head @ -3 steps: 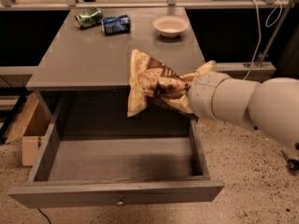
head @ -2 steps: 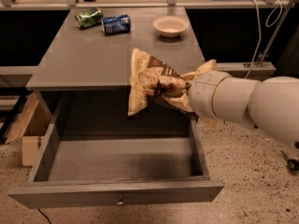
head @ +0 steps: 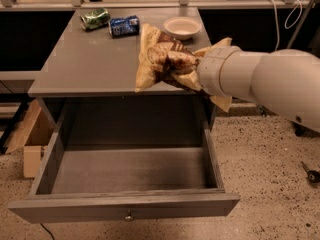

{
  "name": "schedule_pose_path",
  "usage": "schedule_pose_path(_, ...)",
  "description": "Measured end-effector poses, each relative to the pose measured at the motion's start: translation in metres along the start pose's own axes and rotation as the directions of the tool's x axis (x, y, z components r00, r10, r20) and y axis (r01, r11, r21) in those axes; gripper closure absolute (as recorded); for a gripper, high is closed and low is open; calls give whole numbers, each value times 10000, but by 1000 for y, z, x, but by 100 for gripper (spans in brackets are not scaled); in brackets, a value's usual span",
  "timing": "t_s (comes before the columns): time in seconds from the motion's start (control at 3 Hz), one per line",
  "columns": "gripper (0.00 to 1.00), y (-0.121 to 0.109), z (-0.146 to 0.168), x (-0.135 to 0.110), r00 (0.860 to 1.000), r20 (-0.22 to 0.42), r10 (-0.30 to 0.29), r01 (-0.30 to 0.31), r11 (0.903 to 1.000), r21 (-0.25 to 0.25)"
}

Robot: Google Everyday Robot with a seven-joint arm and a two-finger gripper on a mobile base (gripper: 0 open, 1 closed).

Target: Pick brown chip bag from top drawer and place on counter

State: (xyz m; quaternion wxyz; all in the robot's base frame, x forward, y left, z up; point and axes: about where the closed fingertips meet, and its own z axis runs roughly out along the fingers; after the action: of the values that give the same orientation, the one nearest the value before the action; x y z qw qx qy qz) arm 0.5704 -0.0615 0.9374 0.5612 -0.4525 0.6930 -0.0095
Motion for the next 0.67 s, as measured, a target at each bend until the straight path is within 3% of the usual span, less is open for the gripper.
schedule_pose_path(0.33,100,-30,26,-2,9995,-251,207,-204,9997,146)
schedule_pose_path(0.67,100,-53,67,8,9952,-886,423,-424,9991,6)
